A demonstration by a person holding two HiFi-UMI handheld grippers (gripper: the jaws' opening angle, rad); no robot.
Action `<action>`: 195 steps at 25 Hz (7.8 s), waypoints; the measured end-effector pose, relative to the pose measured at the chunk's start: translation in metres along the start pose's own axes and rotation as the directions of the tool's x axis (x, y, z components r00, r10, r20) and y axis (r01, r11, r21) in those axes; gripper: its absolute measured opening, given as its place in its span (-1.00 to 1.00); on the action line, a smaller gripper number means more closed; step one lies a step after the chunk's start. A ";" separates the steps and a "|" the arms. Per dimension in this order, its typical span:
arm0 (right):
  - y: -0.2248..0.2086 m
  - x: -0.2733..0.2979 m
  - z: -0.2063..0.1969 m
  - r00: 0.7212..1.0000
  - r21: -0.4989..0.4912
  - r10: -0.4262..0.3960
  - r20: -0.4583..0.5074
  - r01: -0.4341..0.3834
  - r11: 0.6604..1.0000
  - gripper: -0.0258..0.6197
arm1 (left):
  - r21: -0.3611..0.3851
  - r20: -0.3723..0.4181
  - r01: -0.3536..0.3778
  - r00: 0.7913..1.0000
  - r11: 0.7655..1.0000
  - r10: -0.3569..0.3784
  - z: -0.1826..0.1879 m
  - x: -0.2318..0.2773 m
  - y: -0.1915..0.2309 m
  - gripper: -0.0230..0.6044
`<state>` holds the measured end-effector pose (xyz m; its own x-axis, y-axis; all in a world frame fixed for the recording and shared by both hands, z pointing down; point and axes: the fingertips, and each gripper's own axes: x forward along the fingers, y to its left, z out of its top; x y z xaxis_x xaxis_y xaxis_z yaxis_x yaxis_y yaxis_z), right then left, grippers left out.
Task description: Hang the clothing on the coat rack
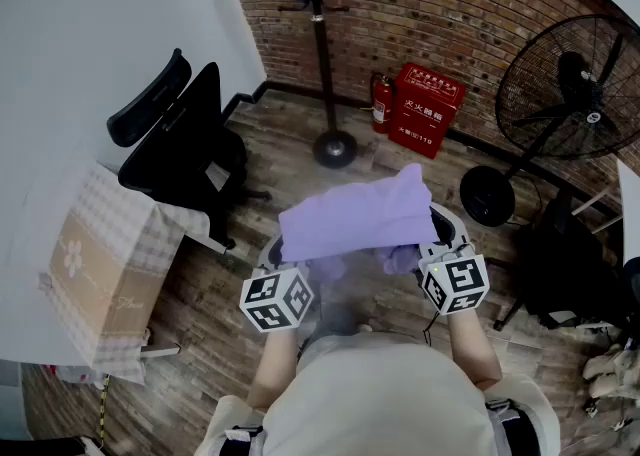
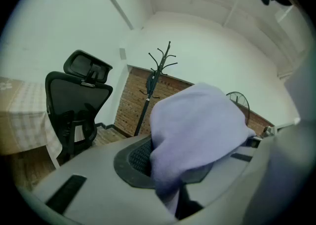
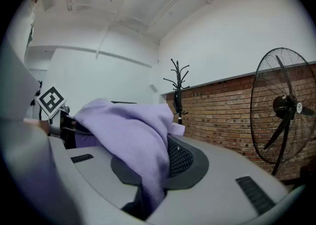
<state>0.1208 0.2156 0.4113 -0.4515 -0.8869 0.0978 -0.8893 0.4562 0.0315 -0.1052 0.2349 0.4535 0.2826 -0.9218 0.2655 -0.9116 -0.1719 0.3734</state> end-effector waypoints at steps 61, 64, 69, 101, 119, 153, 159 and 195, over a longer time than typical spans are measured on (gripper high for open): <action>-0.069 0.198 0.059 0.996 -0.001 -0.037 0.082 0.037 0.999 -0.78 | 0.029 0.085 0.067 0.994 0.997 -0.069 0.124 0.190 0.053 -0.74; -0.071 0.221 0.063 0.996 -0.005 -0.036 0.081 0.036 0.999 -0.78 | 0.025 0.086 0.067 0.994 0.997 -0.069 0.134 0.207 0.064 -0.74; -0.073 0.257 0.065 0.996 -0.006 -0.041 0.080 0.042 0.999 -0.78 | 0.033 0.082 0.068 0.994 0.997 -0.071 0.149 0.233 0.083 -0.74; -0.176 0.418 0.092 0.989 -0.056 -0.046 0.137 0.054 0.997 -0.78 | 0.107 0.104 0.094 0.989 0.990 -0.105 0.219 0.412 0.096 -0.74; -0.273 0.546 0.144 0.981 -0.125 0.056 0.184 -0.033 0.992 -0.78 | 0.113 0.180 0.017 0.983 0.993 -0.037 0.287 0.538 0.082 -0.74; -0.313 0.711 0.086 0.976 -0.097 0.214 0.044 -0.209 0.973 -0.78 | 0.044 0.071 -0.194 0.979 0.980 0.191 0.256 0.652 0.151 -0.74; -0.313 0.722 0.061 0.975 -0.066 0.223 -0.008 -0.223 0.973 -0.77 | 0.031 0.002 -0.228 0.974 0.973 0.228 0.230 0.662 0.165 -0.74; -0.229 0.704 -0.058 0.916 0.070 0.362 -0.172 -0.355 0.932 -0.77 | 0.135 -0.273 -0.021 0.960 0.991 0.057 0.097 0.719 0.101 -0.71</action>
<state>0.0112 -0.5092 0.5308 -0.7231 -0.6348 0.2721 -0.6737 0.7352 -0.0751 -0.0232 -0.4786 0.5960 0.3007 -0.8002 0.5188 -0.9491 -0.1980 0.2448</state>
